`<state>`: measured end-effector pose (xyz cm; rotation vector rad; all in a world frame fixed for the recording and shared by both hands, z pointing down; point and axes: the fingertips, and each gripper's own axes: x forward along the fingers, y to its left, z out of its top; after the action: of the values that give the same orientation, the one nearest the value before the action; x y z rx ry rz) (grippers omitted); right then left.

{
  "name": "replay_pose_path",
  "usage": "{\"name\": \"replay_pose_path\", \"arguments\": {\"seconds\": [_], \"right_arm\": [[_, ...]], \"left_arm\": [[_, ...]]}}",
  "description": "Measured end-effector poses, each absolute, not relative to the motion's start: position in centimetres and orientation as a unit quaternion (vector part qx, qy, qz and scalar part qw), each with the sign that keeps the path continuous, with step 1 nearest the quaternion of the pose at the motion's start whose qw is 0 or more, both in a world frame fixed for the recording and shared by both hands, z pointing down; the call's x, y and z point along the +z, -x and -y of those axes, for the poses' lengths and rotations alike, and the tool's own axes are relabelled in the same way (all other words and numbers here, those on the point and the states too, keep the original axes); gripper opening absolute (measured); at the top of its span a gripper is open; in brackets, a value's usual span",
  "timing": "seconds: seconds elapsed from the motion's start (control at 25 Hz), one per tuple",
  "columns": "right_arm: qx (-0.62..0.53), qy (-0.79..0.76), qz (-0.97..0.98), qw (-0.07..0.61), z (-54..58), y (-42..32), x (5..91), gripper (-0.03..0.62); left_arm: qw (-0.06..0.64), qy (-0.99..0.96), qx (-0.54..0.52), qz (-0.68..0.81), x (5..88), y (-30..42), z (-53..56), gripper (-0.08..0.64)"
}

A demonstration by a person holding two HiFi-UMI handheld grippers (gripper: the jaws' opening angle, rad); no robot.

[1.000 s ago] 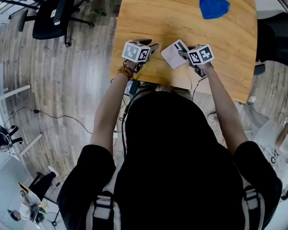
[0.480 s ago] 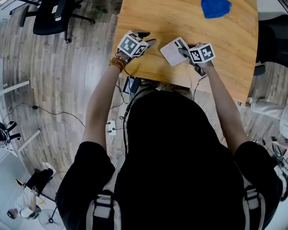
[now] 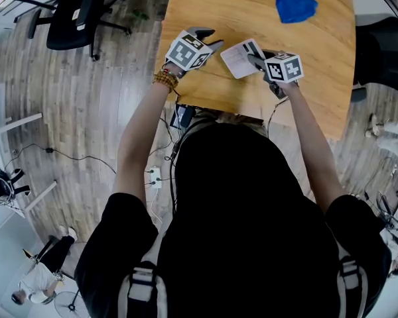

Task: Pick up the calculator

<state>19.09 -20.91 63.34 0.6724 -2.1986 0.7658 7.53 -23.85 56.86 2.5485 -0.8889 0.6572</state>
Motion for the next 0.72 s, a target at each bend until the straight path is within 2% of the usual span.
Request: {"name": "replay_pose_path", "arguments": {"seconds": [0.72], "right_arm": [[0.193, -0.341, 0.891, 0.23, 27.0, -18.9, 49.8, 0.127]], "left_arm": [[0.098, -0.913, 0.083, 0.387, 43.4, -9.4, 27.8, 0.186]]}}
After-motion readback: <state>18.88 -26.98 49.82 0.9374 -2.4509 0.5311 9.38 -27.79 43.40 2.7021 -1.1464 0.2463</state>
